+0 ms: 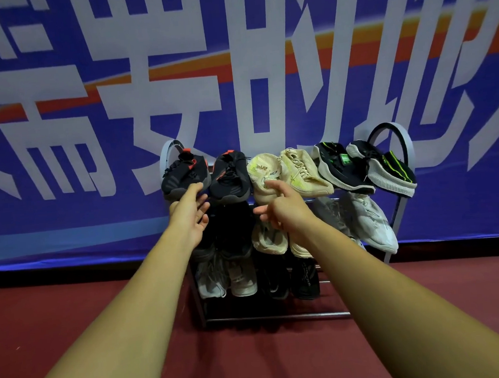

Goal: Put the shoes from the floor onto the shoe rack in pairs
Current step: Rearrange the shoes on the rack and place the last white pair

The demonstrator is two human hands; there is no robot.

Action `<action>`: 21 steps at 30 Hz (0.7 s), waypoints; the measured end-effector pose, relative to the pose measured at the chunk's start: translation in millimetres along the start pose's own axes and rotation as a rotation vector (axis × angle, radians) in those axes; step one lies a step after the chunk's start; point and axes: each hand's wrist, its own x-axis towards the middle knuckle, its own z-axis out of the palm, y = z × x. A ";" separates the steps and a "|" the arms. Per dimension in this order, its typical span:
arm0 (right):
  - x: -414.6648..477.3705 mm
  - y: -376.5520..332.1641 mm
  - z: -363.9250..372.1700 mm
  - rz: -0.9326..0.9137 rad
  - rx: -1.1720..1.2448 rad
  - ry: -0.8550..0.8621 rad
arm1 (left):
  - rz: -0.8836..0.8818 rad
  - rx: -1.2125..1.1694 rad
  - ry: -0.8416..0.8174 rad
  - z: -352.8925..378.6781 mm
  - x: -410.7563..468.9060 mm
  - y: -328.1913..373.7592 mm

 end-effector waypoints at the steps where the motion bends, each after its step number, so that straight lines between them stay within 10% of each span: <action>1: -0.3 0.7 -0.6 -0.005 -0.002 -0.003 | 0.002 0.019 -0.001 2.4 -1.7 -1.9; 21: 1.2 -1.5 -17.0 -0.131 0.226 0.146 | 0.313 0.468 -0.094 45.0 -30.7 -31.8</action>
